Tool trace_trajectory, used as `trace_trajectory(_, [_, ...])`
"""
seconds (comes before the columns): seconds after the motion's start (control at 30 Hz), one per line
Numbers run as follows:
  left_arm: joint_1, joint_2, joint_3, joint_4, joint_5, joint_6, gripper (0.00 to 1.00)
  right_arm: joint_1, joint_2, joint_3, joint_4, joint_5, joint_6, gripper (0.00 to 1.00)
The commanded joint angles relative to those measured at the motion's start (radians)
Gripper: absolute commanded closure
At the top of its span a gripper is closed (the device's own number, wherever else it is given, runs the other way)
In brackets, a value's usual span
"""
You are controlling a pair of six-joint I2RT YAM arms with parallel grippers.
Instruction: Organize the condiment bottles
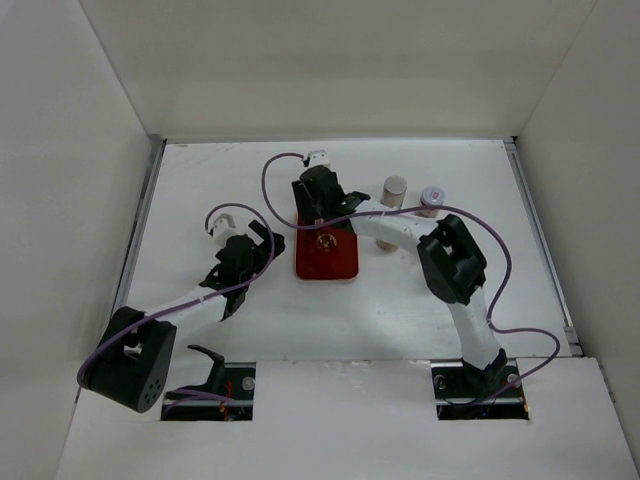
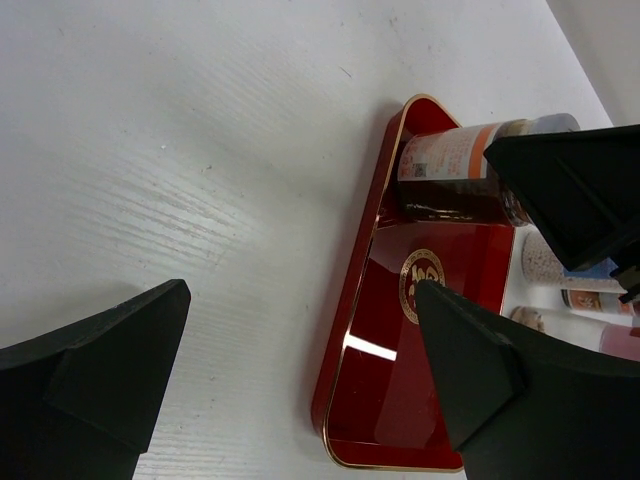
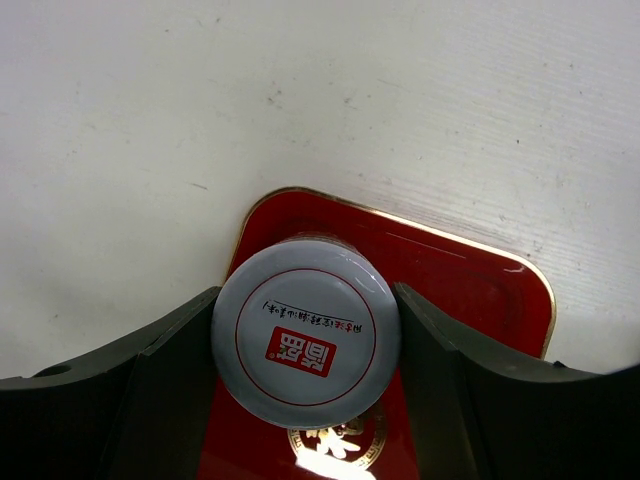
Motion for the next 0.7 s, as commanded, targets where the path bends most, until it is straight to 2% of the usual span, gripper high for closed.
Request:
trace_trajectory(0.0, [0.002, -0.019, -0.008, 0.049, 0.007, -0.008, 0.00, 0.016, -0.010, 0.072, 0.099, 0.021, -0.003, 0.36])
trace_trajectory(0.1, [0.005, -0.024, -0.008, 0.049, 0.016, -0.008, 0.00, 0.022, -0.054, 0.058, 0.099, 0.029, 0.002, 0.26])
trace_trajectory(0.23, [0.005, -0.039, -0.014, 0.049, 0.008, -0.006, 0.00, 0.035, -0.187, 0.014, 0.095, 0.038, -0.011, 0.17])
trace_trajectory(0.43, [0.012, -0.058, -0.019, 0.049, 0.013, -0.005, 0.00, 0.010, -0.453, -0.132, 0.102, 0.038, -0.027, 0.13])
trace_trajectory(0.53, [0.018, -0.047, -0.016, 0.047, 0.021, -0.005, 0.00, -0.089, -0.595, -0.256, 0.110, 0.060, -0.032, 0.19])
trace_trajectory(0.67, [0.008, -0.050, -0.016, 0.049, 0.018, -0.005, 0.00, -0.287, -0.722, -0.415, 0.096, 0.116, -0.026, 0.41])
